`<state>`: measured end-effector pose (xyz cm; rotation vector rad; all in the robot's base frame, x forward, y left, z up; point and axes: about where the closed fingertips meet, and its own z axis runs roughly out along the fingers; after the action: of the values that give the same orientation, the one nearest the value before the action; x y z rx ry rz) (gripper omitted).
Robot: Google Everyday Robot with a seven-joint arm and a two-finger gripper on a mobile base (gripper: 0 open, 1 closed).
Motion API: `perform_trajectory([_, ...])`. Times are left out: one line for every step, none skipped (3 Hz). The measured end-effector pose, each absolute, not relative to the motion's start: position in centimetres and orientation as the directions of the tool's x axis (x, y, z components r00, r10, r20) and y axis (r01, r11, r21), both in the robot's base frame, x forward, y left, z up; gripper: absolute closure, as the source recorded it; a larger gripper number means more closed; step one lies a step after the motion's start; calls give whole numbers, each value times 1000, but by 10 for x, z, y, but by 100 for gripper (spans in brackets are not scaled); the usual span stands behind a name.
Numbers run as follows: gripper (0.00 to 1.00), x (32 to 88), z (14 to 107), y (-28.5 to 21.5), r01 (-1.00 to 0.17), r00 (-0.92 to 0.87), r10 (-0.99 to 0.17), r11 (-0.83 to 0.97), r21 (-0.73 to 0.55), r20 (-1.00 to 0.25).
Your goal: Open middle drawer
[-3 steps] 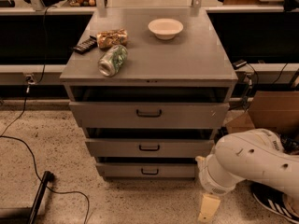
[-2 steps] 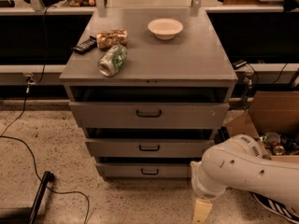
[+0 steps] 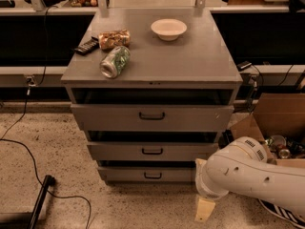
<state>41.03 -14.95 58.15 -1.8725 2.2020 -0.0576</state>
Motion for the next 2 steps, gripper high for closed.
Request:
perform_trajectory([0,420,573,-149,-951,-169,-966,212,-226,-196])
perform_trajectory([0,441,546,-157,-927,-210,-952,266,-264,-222])
